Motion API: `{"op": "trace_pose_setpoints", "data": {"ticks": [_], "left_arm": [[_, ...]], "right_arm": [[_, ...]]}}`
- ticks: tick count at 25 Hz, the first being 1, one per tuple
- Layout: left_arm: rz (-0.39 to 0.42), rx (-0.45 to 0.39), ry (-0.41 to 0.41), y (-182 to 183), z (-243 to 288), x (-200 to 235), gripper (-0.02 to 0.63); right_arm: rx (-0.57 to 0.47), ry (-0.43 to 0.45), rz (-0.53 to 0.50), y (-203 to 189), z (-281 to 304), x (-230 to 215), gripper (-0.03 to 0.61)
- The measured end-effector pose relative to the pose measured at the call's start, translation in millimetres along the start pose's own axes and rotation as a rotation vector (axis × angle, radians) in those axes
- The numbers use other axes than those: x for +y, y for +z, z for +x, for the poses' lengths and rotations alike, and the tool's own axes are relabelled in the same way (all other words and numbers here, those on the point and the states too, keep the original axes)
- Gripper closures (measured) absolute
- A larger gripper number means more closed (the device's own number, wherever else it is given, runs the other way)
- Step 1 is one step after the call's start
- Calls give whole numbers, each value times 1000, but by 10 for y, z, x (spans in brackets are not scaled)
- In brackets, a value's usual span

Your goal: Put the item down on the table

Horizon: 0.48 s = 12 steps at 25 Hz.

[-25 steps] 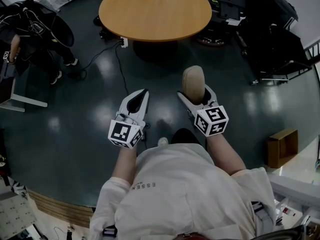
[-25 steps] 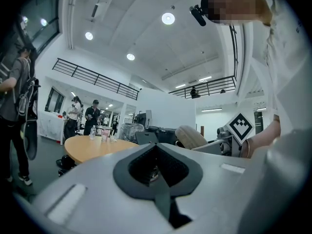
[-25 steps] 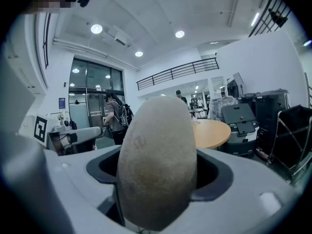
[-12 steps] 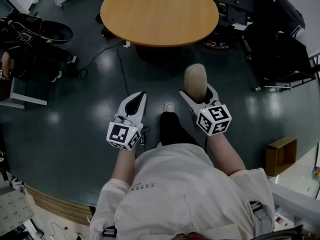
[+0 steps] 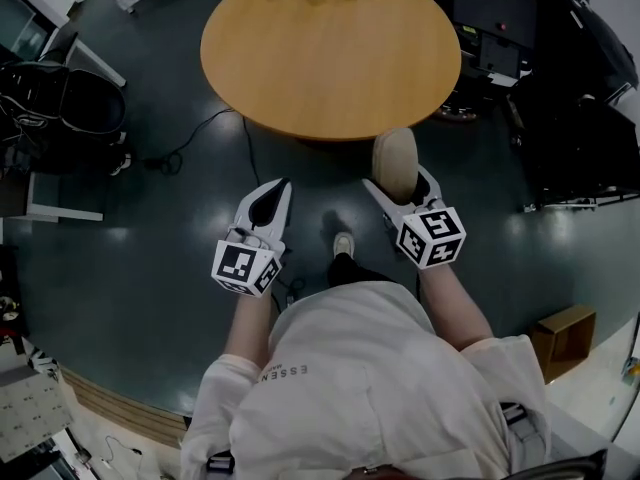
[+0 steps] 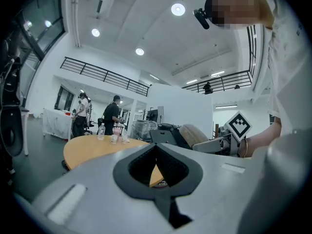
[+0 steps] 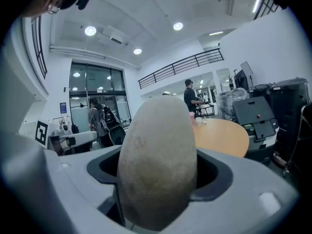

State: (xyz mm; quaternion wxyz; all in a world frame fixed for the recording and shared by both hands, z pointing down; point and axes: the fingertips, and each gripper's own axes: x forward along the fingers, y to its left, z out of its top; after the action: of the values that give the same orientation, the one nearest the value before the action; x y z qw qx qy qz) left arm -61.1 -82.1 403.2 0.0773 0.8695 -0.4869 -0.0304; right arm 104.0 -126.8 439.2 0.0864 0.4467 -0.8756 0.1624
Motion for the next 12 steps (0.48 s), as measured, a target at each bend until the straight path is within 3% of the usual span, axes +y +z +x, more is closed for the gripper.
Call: {"op": "trace_pose_setpoints", "data": {"ticks": [12], "left_arm": [[-23, 11, 24, 104, 1161, 705, 597]], "right_arm": [[43, 38, -18, 388, 1119, -780, 198]]}}
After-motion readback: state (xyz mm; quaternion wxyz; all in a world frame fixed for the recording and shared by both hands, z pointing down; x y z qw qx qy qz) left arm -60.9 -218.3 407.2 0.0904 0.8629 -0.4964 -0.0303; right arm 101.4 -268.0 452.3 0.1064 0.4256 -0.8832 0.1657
